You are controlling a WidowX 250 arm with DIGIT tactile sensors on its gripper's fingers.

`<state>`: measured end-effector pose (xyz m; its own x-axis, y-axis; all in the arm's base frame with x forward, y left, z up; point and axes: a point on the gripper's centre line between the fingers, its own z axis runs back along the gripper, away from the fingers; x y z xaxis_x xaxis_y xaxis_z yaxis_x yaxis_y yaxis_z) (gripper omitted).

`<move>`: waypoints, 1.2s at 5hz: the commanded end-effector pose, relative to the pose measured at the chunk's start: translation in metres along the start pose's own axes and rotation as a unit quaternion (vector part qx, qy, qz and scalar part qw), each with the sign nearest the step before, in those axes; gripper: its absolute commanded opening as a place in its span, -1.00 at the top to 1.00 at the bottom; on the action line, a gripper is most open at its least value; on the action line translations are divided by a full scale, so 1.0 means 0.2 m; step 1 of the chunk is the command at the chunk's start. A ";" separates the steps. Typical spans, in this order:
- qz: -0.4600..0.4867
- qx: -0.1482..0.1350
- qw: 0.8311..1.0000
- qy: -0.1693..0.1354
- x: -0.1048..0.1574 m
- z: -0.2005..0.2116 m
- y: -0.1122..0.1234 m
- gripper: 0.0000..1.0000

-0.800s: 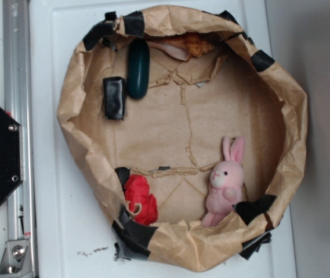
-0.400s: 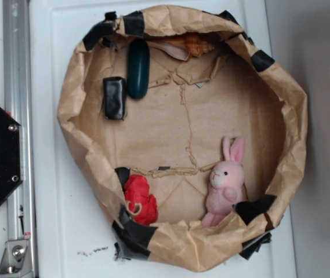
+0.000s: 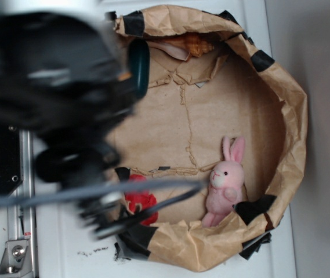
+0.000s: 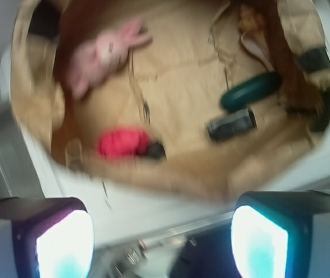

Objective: Grab the red paper.

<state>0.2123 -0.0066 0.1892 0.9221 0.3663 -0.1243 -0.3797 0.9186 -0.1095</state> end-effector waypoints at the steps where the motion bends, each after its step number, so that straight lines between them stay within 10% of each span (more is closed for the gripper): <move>1: 0.192 -0.071 0.972 0.113 0.19 -0.32 0.05 -1.00; 3: 0.162 -0.066 0.970 0.169 -0.04 -0.64 -0.09 -1.00; 5: 0.075 -0.129 0.978 0.143 -0.13 -0.85 -0.29 -1.00; 6: 0.085 -0.109 0.980 0.145 -0.16 -0.89 -0.28 1.00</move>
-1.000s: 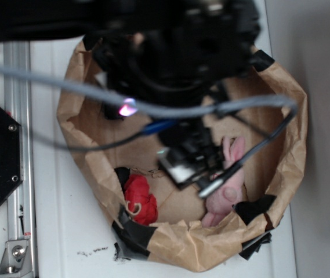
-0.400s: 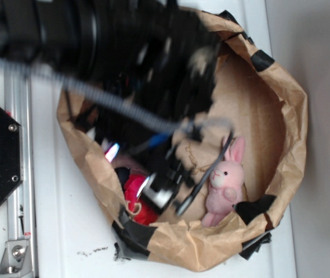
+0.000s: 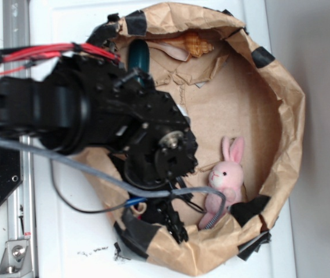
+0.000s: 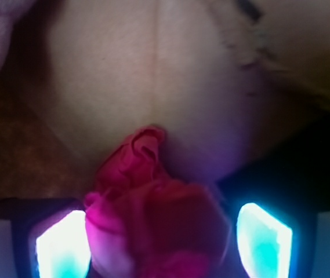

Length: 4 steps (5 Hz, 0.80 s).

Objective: Grab the red paper.

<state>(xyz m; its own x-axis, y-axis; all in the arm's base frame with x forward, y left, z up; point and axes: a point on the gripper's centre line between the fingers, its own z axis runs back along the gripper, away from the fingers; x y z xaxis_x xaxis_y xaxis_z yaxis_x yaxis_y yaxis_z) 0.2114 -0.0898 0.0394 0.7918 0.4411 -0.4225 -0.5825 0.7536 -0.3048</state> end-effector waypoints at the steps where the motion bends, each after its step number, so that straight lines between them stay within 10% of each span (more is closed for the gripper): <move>1: -0.014 0.035 0.999 -0.001 -0.06 -0.11 0.09 1.00; 2: -0.037 0.021 0.999 -0.026 -0.02 0.01 0.09 1.00; 4: -0.121 -0.029 0.978 -0.167 0.12 0.45 0.09 1.00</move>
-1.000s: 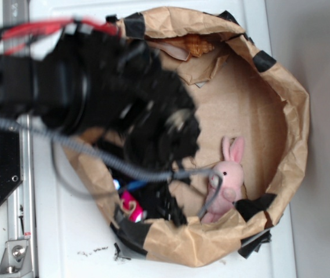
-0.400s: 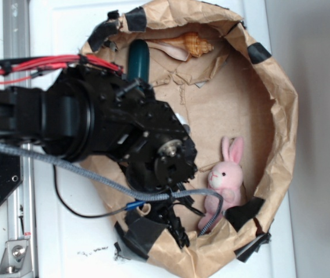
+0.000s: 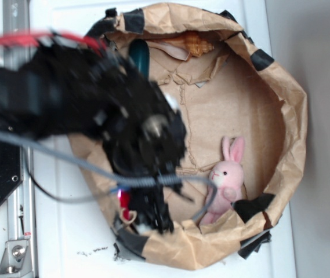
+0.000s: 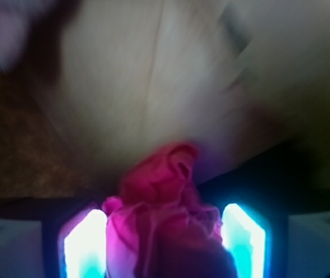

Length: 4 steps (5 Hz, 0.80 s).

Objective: Grab the red paper.

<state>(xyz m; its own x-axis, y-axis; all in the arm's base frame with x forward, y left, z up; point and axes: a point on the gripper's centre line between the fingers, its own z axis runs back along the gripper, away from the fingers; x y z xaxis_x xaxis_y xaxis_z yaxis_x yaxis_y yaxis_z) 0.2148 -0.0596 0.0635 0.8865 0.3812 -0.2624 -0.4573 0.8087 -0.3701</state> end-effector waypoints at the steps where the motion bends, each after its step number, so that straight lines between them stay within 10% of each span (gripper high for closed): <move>1: -0.055 -0.002 0.984 -0.171 0.16 0.47 0.07 1.00; 2: -0.065 0.020 0.976 -0.205 0.15 0.59 0.08 1.00; 3: -0.143 0.126 0.950 -0.246 0.16 0.72 0.00 1.00; 4: -0.174 0.174 0.935 -0.257 0.17 0.77 -0.01 1.00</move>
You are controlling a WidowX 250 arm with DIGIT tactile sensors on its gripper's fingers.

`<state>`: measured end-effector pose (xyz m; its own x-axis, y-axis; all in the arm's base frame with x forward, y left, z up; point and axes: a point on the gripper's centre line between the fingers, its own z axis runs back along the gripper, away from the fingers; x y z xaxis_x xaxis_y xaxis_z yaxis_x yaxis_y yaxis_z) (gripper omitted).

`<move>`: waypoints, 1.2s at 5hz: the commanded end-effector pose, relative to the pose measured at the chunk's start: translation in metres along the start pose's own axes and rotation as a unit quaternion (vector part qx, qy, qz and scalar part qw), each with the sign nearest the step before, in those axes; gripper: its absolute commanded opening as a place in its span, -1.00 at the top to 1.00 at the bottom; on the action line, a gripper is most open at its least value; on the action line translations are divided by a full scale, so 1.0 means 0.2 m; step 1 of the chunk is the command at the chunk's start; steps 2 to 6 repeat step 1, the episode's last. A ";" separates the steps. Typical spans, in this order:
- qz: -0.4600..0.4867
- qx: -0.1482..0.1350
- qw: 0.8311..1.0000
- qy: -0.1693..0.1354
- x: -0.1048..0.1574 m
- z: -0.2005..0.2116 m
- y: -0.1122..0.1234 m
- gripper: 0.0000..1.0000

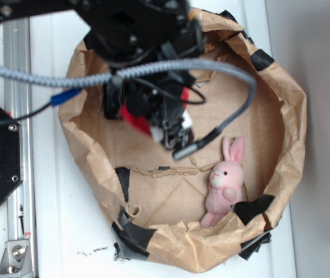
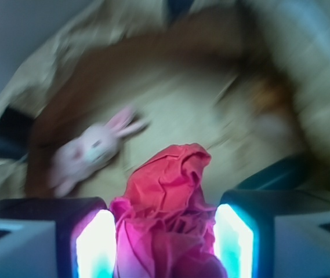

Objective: Grab the red paper.

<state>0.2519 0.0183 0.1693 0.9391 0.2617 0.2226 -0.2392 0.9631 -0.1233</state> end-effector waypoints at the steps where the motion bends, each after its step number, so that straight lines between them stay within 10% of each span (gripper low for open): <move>1: -0.070 0.057 0.994 -0.056 0.06 0.08 0.01 1.00; 6: -0.070 0.057 0.994 -0.056 0.06 0.08 0.01 1.00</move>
